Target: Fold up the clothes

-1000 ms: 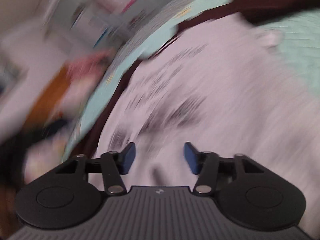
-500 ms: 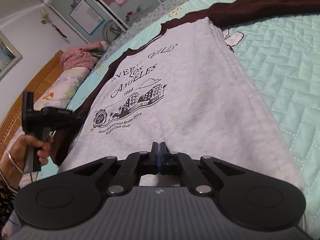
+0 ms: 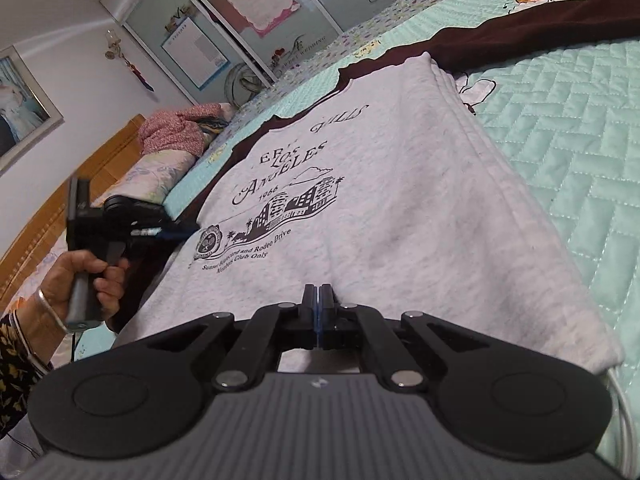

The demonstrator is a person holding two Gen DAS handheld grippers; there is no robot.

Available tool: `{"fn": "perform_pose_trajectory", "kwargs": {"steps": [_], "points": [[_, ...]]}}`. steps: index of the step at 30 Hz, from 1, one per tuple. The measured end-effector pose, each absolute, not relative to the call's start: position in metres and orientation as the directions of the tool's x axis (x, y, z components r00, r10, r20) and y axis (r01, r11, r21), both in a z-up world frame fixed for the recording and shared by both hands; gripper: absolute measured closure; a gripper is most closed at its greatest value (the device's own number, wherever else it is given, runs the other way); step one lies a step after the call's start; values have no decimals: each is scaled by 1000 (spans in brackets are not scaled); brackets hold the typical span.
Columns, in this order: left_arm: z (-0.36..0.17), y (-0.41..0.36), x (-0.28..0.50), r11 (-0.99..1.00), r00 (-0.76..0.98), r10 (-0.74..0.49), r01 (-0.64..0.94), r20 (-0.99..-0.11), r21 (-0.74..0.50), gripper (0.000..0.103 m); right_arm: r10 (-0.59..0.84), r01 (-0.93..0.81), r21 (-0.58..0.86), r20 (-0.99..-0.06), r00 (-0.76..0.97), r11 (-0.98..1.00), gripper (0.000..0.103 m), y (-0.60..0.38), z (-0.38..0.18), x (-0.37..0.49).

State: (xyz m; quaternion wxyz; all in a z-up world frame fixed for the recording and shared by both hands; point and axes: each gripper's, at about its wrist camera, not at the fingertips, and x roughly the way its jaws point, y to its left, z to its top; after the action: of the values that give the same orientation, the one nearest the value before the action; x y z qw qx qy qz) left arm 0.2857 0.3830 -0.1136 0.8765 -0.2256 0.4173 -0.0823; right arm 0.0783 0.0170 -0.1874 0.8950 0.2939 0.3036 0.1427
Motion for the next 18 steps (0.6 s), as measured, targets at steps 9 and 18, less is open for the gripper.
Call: {"fn": "perform_pose_trajectory", "kwargs": {"steps": [9, 18], "points": [[-125, 409, 248, 777, 626, -412, -137, -662, -614, 80, 446, -81, 634, -443, 778, 769, 103, 15, -190, 78], [-122, 410, 278, 784, 714, -248, -249, -655, -568, 93, 448, -86, 635, -436, 780, 767, 103, 16, -190, 76]]}}
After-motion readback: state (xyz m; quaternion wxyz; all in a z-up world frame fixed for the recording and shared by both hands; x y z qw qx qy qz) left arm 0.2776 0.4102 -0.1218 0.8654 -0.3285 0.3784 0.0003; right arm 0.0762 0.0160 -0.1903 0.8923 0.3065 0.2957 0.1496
